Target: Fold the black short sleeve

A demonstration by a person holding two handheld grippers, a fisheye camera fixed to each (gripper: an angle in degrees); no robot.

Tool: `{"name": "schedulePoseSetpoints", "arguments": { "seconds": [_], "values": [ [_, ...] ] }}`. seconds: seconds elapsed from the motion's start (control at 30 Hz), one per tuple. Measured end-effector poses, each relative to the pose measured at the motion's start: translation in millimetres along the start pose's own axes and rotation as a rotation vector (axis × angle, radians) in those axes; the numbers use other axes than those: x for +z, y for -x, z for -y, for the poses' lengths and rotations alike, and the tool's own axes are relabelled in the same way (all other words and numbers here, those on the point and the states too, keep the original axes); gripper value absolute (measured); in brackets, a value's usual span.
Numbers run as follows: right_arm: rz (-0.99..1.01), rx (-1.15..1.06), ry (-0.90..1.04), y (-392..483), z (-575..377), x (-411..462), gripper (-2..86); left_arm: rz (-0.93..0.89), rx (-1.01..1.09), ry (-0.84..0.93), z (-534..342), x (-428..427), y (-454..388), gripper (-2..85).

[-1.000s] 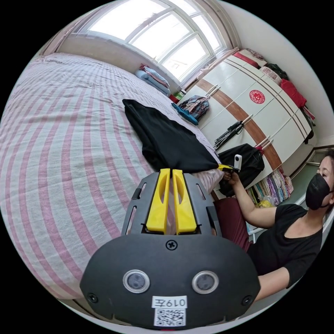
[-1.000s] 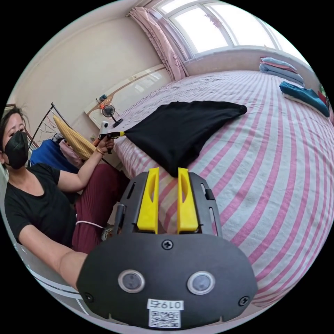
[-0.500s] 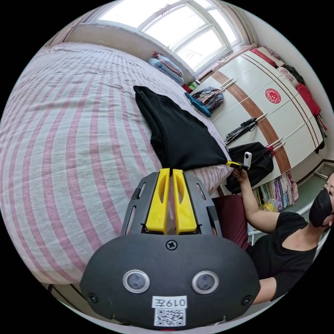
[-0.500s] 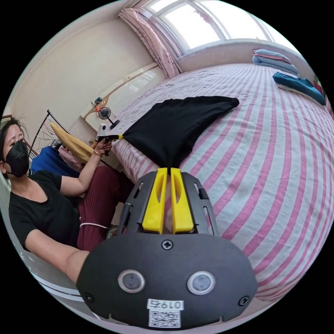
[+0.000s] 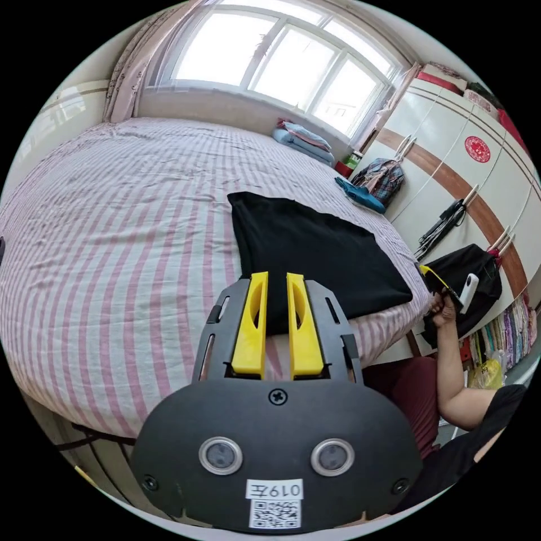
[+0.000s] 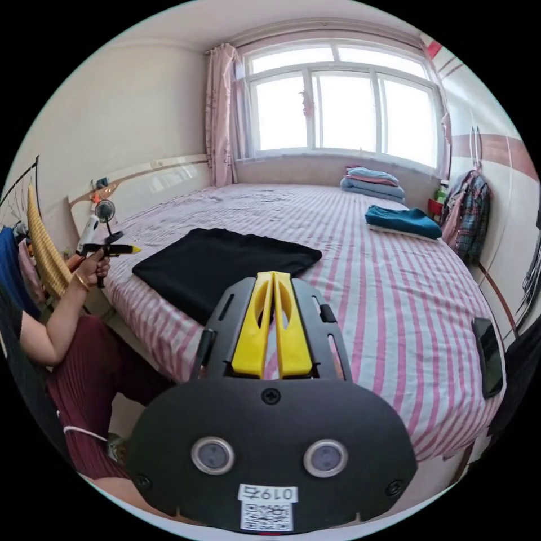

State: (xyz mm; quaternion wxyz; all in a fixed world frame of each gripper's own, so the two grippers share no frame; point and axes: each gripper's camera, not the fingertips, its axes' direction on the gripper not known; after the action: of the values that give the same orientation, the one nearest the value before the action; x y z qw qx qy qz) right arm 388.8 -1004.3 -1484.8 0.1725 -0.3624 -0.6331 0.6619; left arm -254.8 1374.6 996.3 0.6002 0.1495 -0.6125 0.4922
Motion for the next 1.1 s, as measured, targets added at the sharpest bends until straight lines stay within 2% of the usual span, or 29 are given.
{"name": "schedulePoseSetpoints", "arguments": {
  "seconds": [0.07,0.2,0.27,0.37,0.43,0.5,0.57,0.7,0.77,0.87,1.1],
  "values": [
    [0.068,0.065,-0.002,-19,2,13,0.7,-0.067,0.05,-0.005,2,18,-26,1.3],
    [0.223,0.178,0.182,-53,5,56,3.6,-0.039,0.16,0.091,7,50,-72,1.5],
    [0.252,0.184,0.205,-58,8,67,7.0,-0.165,0.242,0.102,8,68,-107,1.4],
    [0.251,0.182,0.22,-63,14,82,6.7,-0.379,0.446,0.085,11,84,-178,1.1],
    [0.264,0.217,0.192,-73,16,91,6.4,-0.438,0.548,0.067,9,97,-225,1.0],
    [0.253,0.267,0.175,-85,17,95,6.2,-0.427,0.66,0.081,2,116,-272,0.9],
    [0.237,0.334,0.151,-98,21,98,5.8,-0.335,0.748,0.058,-12,140,-319,0.8],
    [0.196,0.427,0.18,-134,44,131,5.3,-0.278,0.772,0.011,-21,165,-359,0.9],
    [0.221,0.452,0.204,-151,61,151,5.4,-0.359,0.73,-0.023,-17,174,-367,0.8],
    [0.31,0.497,0.239,-179,87,187,5.7,-0.499,0.697,0.045,-12,198,-374,0.8],
    [0.287,0.615,0.337,-225,109,263,4.9,-0.502,0.729,0.132,-15,236,-404,0.9]
  ]
}}
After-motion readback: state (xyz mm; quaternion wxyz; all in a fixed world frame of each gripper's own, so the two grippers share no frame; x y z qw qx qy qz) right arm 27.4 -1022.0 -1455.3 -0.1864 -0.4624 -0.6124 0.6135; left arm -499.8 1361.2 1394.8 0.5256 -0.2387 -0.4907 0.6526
